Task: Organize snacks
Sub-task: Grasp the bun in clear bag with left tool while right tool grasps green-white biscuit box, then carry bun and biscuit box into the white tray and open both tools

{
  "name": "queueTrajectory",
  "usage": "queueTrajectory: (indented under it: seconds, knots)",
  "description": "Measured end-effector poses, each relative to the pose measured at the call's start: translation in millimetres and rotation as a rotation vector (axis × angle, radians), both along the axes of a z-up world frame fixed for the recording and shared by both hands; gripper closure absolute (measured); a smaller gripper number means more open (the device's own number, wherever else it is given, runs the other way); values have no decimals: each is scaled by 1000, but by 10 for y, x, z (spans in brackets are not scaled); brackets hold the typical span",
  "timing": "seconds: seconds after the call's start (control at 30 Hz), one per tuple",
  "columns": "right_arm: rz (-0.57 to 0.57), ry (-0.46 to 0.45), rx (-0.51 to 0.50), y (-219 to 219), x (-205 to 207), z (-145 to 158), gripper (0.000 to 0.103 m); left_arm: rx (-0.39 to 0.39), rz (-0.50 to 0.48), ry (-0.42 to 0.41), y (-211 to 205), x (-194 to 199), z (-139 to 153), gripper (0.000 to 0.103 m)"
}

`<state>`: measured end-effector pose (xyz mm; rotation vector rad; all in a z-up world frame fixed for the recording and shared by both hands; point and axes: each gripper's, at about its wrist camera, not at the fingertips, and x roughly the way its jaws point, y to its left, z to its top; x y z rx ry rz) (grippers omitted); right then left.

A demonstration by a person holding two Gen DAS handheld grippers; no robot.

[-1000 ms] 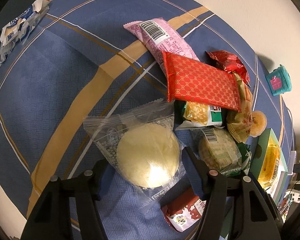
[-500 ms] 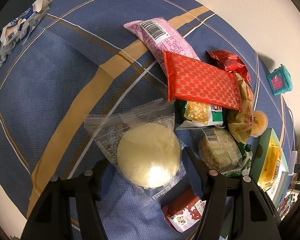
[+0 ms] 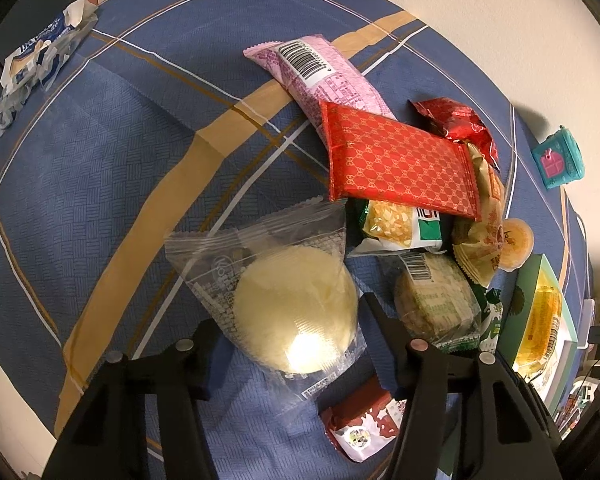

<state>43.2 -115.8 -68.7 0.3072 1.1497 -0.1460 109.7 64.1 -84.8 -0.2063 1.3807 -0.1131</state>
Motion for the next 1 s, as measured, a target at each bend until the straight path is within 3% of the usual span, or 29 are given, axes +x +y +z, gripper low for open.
queueTrajectory:
  seconds: [0.53, 1.0]
  knots:
    - [9, -3, 5, -60, -68, 125, 61, -37, 30, -12, 38, -76, 234, 48]
    - [-35, -66, 10, -231, -217, 496, 61, -78, 62, -126, 147, -239, 798, 49]
